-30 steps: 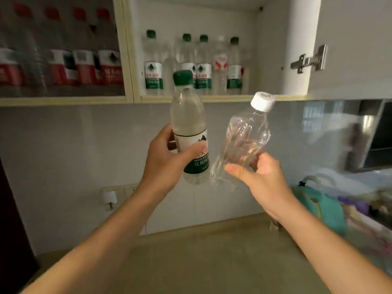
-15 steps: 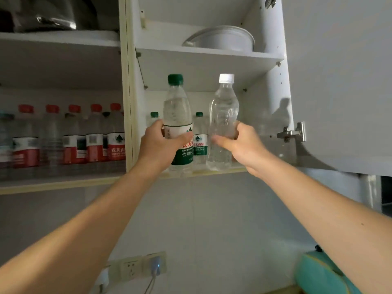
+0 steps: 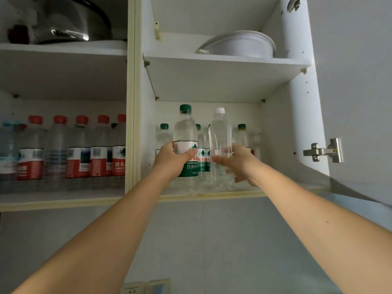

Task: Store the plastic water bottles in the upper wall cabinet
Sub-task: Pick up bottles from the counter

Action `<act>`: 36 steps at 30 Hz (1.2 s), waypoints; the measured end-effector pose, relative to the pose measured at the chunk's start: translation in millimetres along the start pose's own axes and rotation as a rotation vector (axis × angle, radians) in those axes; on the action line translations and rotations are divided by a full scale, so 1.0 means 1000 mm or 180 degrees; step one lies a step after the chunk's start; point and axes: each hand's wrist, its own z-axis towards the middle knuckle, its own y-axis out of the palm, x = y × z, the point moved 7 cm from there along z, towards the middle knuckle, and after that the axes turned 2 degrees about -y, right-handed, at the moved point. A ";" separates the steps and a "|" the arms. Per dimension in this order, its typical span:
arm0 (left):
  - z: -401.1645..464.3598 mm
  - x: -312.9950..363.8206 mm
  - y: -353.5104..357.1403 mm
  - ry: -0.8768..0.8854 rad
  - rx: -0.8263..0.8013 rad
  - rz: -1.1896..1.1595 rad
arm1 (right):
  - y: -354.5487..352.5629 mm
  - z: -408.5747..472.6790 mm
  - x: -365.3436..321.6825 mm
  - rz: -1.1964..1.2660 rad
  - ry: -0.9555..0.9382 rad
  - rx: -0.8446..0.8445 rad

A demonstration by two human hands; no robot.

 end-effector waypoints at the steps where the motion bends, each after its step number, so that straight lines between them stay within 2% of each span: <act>1: 0.004 -0.002 0.003 -0.0048 -0.0018 0.0005 | 0.003 0.003 0.002 0.0069 0.0028 -0.0063; 11: 0.007 -0.007 0.013 -0.0081 -0.0035 0.0315 | 0.010 0.007 0.005 0.0277 -0.0138 -0.0236; 17: -0.005 0.008 0.006 -0.0001 -0.0176 0.1051 | 0.009 -0.008 -0.008 -0.0219 -0.0213 -0.0251; 19: -0.015 0.013 -0.001 0.0071 -0.0108 0.1176 | 0.004 -0.022 -0.011 -0.0519 -0.0229 0.0095; 22: -0.038 0.022 -0.015 0.0255 0.0024 0.1181 | -0.008 -0.058 -0.017 -0.0727 -0.0598 0.1105; 25: -0.069 0.032 -0.026 0.0691 -0.0003 0.1163 | -0.002 -0.102 -0.022 -0.0553 -0.1089 0.1416; 28: -0.109 0.027 -0.037 0.0991 -0.0093 0.0987 | 0.018 -0.147 -0.015 -0.0531 -0.1196 0.1323; 30: -0.140 0.008 -0.040 0.0989 -0.0236 0.0816 | 0.033 -0.175 -0.003 -0.0538 -0.1159 0.1249; 32: -0.171 -0.019 -0.039 0.0894 -0.0439 0.0731 | 0.050 -0.201 0.017 -0.0564 -0.1020 0.1110; 36: -0.231 -0.093 -0.035 0.0441 -0.0693 0.0656 | 0.098 -0.248 0.074 -0.0589 -0.0436 0.0480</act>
